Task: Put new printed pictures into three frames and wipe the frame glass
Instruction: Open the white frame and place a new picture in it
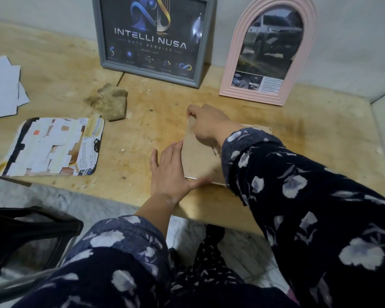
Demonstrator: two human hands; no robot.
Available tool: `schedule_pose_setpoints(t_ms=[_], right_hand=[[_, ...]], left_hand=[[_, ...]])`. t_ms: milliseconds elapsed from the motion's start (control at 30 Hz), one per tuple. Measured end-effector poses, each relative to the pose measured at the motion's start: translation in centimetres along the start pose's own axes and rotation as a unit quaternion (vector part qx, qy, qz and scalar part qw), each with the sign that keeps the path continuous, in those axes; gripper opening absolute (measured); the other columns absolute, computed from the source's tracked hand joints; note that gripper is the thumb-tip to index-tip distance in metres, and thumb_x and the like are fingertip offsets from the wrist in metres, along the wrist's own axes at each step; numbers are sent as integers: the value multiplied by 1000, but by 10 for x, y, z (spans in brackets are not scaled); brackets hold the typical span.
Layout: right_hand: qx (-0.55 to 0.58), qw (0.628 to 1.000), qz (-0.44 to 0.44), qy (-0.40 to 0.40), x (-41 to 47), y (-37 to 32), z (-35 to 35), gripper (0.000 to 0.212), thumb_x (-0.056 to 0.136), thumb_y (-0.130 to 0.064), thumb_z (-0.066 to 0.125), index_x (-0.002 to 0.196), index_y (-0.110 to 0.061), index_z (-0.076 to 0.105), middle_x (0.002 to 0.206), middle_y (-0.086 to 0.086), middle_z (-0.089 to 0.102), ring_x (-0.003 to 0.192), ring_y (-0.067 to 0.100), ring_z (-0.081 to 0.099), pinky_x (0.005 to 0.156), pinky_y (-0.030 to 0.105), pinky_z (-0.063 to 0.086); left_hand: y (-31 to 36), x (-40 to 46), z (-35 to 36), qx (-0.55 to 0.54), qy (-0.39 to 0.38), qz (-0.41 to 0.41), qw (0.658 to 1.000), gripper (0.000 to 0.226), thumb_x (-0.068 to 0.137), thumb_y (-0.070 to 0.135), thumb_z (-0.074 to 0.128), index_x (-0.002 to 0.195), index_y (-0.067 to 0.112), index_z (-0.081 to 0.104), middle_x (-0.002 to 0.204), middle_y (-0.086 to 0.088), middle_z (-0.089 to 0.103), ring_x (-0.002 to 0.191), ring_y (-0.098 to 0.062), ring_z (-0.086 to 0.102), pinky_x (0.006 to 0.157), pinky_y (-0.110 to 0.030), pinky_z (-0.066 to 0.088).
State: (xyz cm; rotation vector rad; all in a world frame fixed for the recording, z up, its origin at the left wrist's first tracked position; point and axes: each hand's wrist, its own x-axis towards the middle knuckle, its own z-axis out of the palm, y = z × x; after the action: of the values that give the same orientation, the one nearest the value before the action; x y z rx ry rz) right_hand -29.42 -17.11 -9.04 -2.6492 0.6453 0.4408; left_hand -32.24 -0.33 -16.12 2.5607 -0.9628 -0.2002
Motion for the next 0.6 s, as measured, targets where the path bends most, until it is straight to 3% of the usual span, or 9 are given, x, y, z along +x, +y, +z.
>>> schedule_pose_setpoints(t_ms=[100,200,333,467,600], right_hand=[[65,998,8,2,-5,10,-4,55,87,-9,41,136,-33,42,134,7,50,119,33,50,95,35,44],[92,994,52,31,-10,24,-8,61,87,-6,41,145,-23,35,142,10,46,126,32,46,103,39,43],[-42,996,81,12,-23,38,-10,46,90,-12,40,134,-17,51,134,10,45,122,35,43,101,46,41],[-36,996,75,34,-32,32,-19,43,80,-12,46,120,-15,63,120,9,62,107,32,58,92,39,50],[-23,994,94,40,-42,22,-30,41,76,-11,51,116,-9,59,104,8,63,94,28,58,83,36,52]], left_hand=[[3,-1,-2,0,10,-2,1000,113,58,90,49,144,20,26,145,3,36,139,-13,26,118,-45,1],[4,-1,-2,16,10,1,1000,116,55,93,39,144,19,27,146,3,36,142,-12,21,118,-42,2],[2,-1,0,29,15,-1,999,118,55,94,35,145,18,28,147,1,37,143,-14,22,118,-43,4],[1,-1,2,38,10,-5,999,120,54,95,33,145,19,26,148,0,35,144,-14,19,118,-43,2],[1,-1,3,40,4,-11,999,122,52,96,32,145,17,27,149,-2,34,144,-15,19,118,-45,2]])
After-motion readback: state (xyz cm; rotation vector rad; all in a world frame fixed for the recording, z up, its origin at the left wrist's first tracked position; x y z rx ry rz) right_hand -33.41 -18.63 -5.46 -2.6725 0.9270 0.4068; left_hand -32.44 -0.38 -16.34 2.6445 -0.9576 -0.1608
